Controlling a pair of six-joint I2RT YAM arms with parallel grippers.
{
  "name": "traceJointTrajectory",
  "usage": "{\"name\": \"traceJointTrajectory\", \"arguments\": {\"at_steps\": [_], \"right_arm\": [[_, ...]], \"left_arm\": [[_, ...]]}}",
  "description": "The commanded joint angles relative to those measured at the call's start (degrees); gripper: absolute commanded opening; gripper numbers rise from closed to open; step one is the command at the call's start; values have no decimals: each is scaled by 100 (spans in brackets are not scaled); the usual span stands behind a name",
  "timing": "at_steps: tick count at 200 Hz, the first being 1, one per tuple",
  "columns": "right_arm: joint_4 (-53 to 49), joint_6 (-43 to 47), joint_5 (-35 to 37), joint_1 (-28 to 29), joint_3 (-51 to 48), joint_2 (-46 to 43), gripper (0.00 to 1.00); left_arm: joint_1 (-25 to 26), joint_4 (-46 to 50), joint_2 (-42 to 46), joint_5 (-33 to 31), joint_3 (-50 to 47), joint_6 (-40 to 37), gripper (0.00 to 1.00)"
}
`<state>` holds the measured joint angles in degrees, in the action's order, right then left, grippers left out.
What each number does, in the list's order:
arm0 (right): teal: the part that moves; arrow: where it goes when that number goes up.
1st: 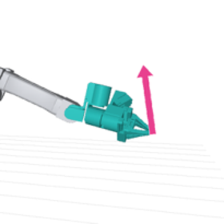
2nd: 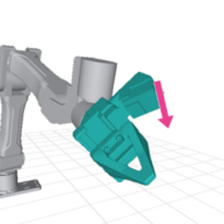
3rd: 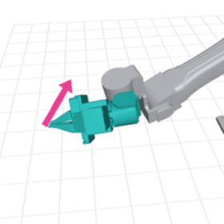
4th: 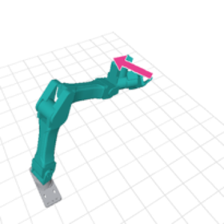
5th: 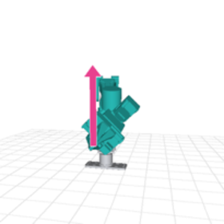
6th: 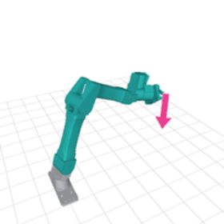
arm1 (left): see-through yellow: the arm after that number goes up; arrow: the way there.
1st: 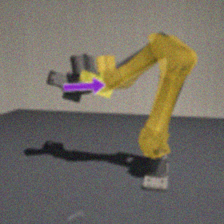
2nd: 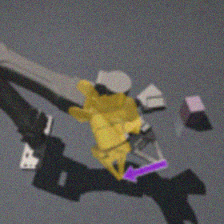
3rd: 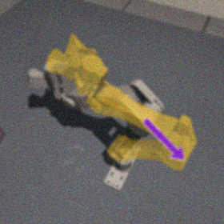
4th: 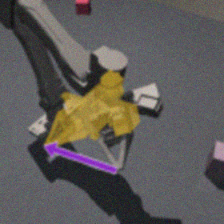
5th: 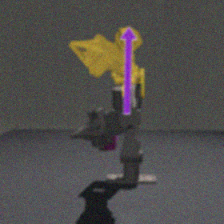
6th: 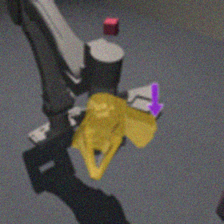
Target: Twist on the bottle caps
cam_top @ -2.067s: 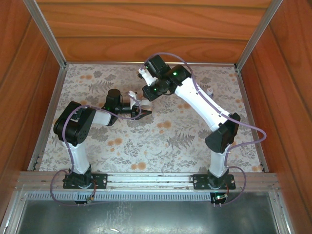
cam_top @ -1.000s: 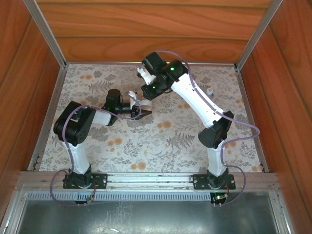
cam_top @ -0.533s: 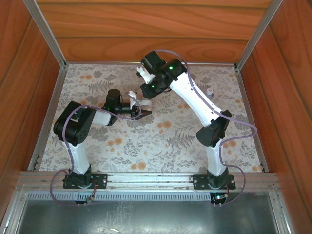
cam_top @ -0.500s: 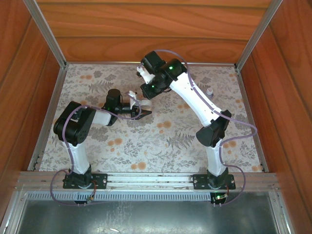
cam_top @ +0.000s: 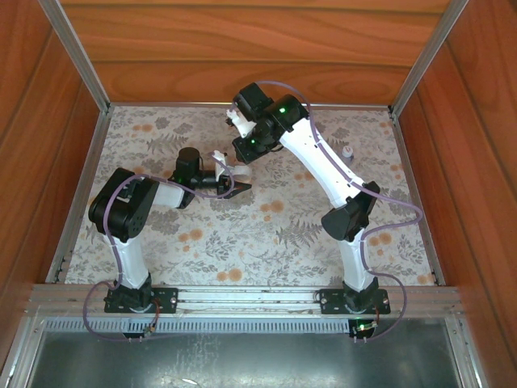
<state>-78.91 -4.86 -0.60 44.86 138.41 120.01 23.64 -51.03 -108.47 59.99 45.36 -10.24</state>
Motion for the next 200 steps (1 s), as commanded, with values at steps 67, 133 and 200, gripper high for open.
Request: {"name": "traceJointTrajectory", "arguments": {"at_steps": [67,133,200], "right_arm": [[-168,-67,-119,5,-10,41,44],[-53,-92,32,-4,-298,-241,57],[347,144,-232,-3,-704,-863,70]], "left_arm": [[45,539,-254,116,-80,92,59],[44,541,-254,110,-82,93,59],[44,541,-263,110,-90,111,59]]}}
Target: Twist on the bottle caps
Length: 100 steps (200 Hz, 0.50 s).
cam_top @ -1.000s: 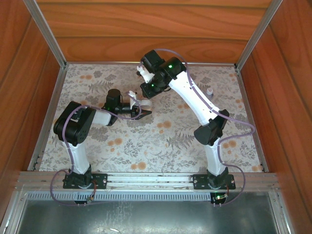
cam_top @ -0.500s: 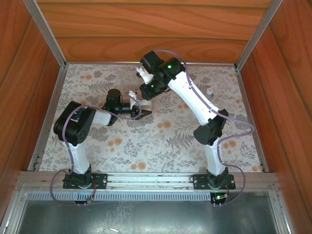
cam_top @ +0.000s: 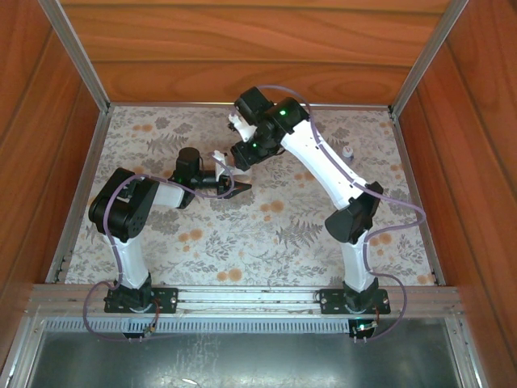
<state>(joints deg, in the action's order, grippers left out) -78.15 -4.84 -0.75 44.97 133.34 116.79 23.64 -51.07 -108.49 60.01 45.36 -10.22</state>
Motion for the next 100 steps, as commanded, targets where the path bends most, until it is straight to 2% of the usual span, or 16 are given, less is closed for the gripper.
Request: {"name": "traceJointTrajectory", "arguments": {"at_steps": [1,24,43,74,100], "right_arm": [[294,146,-229,-10,-213,-560,70],[790,103,-347,-70,-642,-927,70],[994,-209,-286,-184,-710,-953,65],[904,-316,-232,-254,-375,-630,52],[693,-262,-232,-267,-93,-355,48]], "left_arm": [[44,545,-261,108,-89,112,59],[44,541,-265,108,-80,116,59],[45,541,-261,116,-80,116,59],[44,545,-261,116,-89,110,59],[47,545,-252,112,-102,112,59]]}}
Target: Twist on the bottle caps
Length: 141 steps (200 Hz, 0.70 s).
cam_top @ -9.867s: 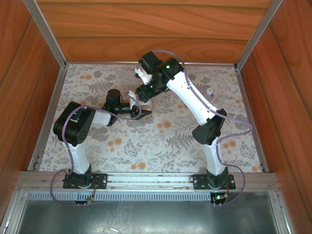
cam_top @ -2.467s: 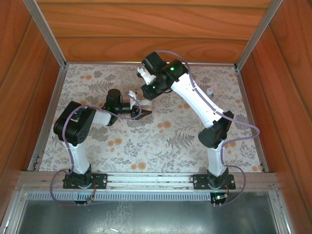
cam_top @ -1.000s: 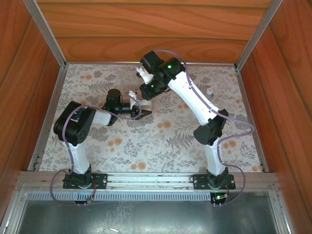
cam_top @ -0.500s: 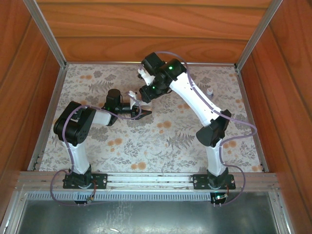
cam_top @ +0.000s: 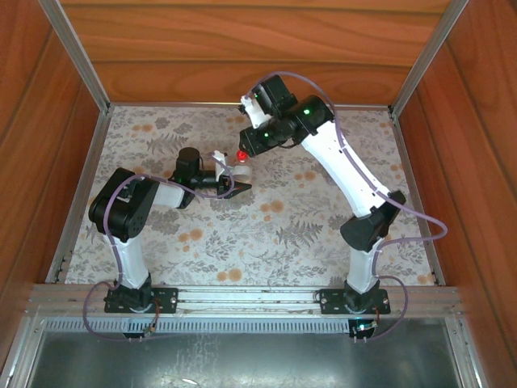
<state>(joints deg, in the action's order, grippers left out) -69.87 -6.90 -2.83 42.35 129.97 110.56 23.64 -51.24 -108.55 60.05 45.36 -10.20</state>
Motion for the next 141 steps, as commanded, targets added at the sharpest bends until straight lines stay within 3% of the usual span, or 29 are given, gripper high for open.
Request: {"name": "traceJointTrajectory", "arguments": {"at_steps": [1,85,141], "right_arm": [[-143,-57,-24,-6,246,270,48],[-200,-115,41,-59,-222,189,35],[-193,-204,116,-75,-381,88,32]], "left_arm": [[46,563,-245,105,-104,112,59],[45,563,-254,103,-94,121,59],[46,563,-254,112,-80,126,59]]}}
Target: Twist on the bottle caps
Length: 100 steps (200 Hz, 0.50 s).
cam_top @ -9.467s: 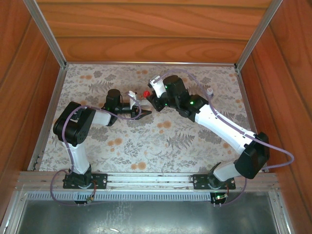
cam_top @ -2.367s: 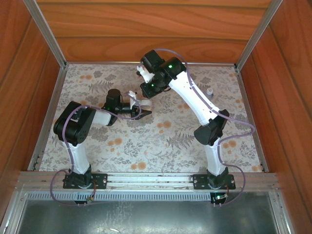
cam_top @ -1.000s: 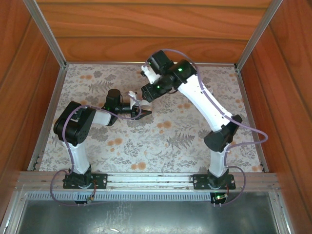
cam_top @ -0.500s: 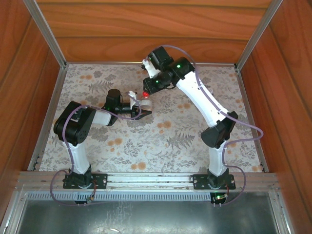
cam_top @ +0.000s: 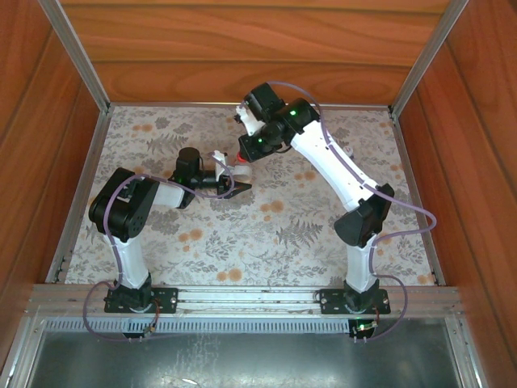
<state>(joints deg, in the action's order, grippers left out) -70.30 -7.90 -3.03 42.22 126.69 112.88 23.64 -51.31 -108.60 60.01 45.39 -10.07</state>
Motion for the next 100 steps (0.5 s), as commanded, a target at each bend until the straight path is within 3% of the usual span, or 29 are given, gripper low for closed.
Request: {"name": "traceJointTrajectory", "arguments": {"at_steps": [1,100], "right_arm": [[-150,-109,140,-63,-51,-143,32],[-55,-341,339,-110,189,39,31]], "left_arm": [[50,569,-250,116,-78,116,59],[49,563,-241,121,-85,102,59]]}}
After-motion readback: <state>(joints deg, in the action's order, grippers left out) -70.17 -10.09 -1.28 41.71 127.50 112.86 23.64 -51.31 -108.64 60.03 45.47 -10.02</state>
